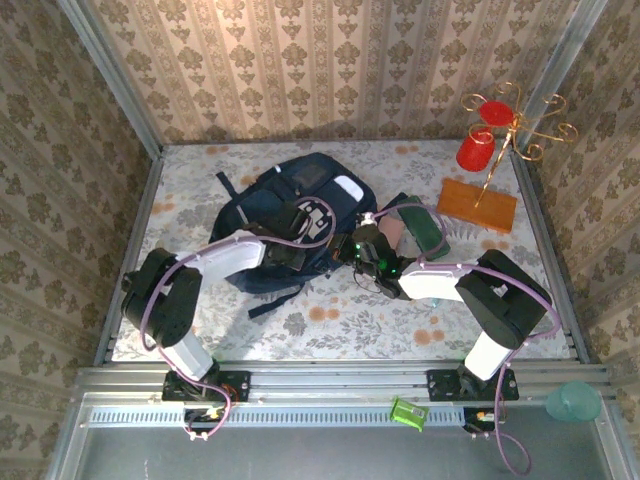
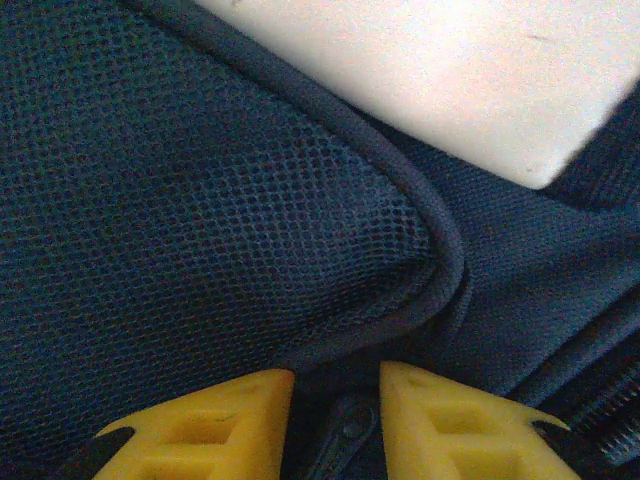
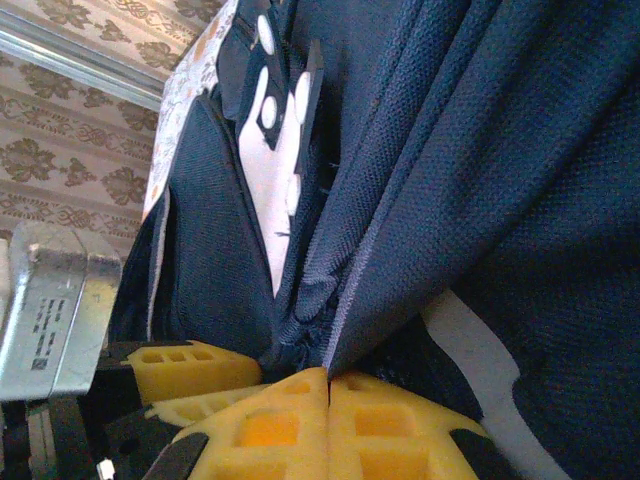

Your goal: Pack the student bag

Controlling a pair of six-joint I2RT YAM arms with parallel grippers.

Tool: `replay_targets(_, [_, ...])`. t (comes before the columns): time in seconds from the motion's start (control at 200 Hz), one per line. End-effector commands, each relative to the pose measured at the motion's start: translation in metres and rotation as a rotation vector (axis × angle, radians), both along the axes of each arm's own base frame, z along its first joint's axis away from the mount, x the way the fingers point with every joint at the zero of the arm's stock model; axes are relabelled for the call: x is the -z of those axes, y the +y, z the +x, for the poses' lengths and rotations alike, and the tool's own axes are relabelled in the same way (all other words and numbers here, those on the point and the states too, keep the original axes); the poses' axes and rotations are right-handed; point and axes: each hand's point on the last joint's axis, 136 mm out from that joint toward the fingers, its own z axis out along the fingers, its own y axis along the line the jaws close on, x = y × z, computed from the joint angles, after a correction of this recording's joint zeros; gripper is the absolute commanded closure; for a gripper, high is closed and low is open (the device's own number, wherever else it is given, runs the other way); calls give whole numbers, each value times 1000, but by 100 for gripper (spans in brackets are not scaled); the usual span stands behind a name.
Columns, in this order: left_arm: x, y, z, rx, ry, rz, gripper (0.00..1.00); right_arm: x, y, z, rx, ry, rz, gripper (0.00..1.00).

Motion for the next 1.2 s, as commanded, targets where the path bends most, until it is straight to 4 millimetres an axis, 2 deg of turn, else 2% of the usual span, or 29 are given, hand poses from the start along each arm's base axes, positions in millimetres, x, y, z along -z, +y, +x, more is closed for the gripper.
replay_targets(0.0, [35,58,-17,-95,110,260,72,-35,-2,8,19,-92,82,100])
replay_targets(0.215, [31,60,-15,-103,95,292,87,-41,-19,10,51,-104,74,100])
replay_targets(0.39, [0,52,-3,-109,-30,198,100,-43,-26,11,65,-109,55,100])
replay_targets(0.565, [-47,31,1,-98,-163,-36,100,-31,-32,12,79,-84,9,100])
replay_targets(0.75, [-76,19,-5,-111,-202,-309,100,-32,-26,7,6,-98,-95,100])
replay_targets(0.84, [-84,18,-6,-122,-222,-400,100,-34,-24,2,-30,-110,-160,100])
replay_targets(0.95, [-85,12,-6,-109,-214,-456,100,-33,-21,-2,-62,-121,-214,100])
replay_targets(1.095, [-86,-7,-4,-64,-192,-516,100,-30,-16,-3,-87,-123,-232,100])
replay_targets(1.2, [-85,-17,0,-21,-211,-512,100,-29,-4,-3,-139,-123,-227,100])
